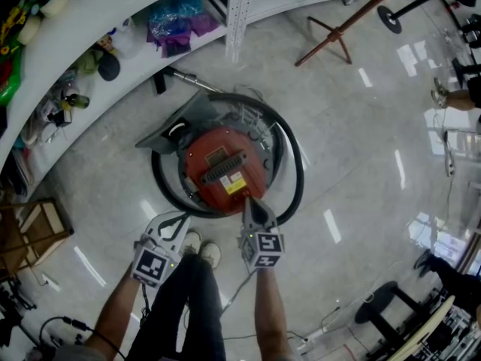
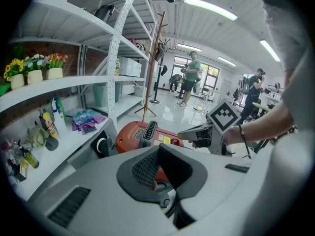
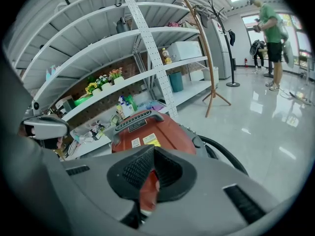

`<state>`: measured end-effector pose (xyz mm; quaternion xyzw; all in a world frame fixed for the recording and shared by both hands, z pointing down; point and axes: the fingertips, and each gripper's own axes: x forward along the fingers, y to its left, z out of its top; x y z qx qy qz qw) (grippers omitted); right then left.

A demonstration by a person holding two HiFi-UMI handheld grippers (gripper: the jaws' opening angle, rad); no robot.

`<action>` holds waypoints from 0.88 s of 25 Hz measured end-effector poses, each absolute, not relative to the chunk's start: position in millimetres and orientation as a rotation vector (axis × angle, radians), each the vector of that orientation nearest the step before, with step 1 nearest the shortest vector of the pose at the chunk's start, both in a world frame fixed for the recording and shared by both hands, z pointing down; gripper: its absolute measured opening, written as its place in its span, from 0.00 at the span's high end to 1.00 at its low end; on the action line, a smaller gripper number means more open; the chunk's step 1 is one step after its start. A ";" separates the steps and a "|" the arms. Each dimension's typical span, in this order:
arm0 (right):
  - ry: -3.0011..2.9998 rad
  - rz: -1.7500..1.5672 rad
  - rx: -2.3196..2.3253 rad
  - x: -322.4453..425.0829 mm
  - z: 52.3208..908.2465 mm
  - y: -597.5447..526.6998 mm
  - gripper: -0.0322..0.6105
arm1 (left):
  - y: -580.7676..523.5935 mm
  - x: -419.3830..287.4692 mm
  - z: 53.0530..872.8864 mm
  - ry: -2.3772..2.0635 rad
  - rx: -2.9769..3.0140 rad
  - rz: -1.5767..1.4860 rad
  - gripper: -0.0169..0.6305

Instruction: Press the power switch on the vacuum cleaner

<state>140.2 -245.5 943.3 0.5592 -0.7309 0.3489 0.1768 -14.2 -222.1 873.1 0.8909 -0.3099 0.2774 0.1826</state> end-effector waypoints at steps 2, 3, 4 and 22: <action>-2.064 0.998 1.593 141.0 944.3 -247.4 0.93 | -221.7 -14.6 873.5 -0.873 2.511 0.784 0.96; -2.066 0.998 1.603 141.2 943.8 -249.7 0.93 | -221.3 -14.5 874.0 -0.872 2.509 0.784 0.96; -2.066 0.996 1.609 141.5 944.1 -251.5 0.93 | -221.0 -14.5 874.4 -0.872 2.508 0.784 0.96; -2.035 0.904 1.606 142.3 949.9 -262.2 0.93 | -216.1 -16.7 875.9 -0.859 2.504 0.790 0.96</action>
